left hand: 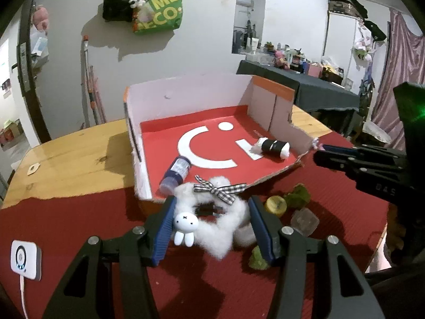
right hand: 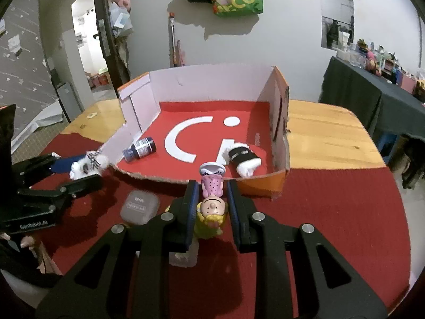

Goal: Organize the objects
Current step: 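Carry the plush bunny and the doll figure with both tools into the box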

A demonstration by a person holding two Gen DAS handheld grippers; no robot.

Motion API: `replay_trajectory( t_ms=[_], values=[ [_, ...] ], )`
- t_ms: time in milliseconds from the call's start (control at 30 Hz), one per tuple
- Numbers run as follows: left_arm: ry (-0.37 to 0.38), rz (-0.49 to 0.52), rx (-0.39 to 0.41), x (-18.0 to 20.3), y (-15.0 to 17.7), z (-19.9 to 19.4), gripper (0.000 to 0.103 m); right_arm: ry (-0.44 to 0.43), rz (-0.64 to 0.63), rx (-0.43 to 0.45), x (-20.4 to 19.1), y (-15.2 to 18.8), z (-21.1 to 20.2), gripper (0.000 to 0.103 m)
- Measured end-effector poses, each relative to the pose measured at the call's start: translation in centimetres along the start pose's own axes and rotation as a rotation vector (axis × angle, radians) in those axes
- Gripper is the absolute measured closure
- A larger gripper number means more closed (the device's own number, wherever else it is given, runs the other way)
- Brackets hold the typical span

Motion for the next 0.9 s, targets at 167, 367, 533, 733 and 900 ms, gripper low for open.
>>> replay_trajectory(
  t_ms=[167,367,533,733,900],
  values=[
    [0.04,0.003,-0.019,0.1,-1.0,1.4,0.046,-0.028,-0.018,-0.005,-0.4,-1.2,1.0,0.082],
    [0.128,-0.007,-0.08,0.1,-2.5,4.2,0.046,-0.053,-0.052,-0.036,-0.8,-2.7,3.5,0.082],
    [0.172,0.007,-0.137,0.2,-3.4,6.9,0.046,-0.076,-0.072,-0.097,-0.8,-3.3,6.3,0.082],
    [0.182,0.066,-0.19,0.7,-3.8,9.1,0.046,-0.083,-0.104,-0.178,-1.0,-3.1,9.3,0.082],
    [0.198,0.092,-0.241,0.8,-3.9,10.7,0.046,-0.099,-0.116,-0.245,-0.9,-3.1,11.1,0.082]
  ],
)
Point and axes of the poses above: each gripper's, at about its wrist camera, not at the fingertips, and z roughly the way its jaws point, x to its right, y to its underside, the point moved 2 cm from there along z, roughly the way its jaws point, and after that the axes turned 4 degrees about x, right-handed, at the moved point
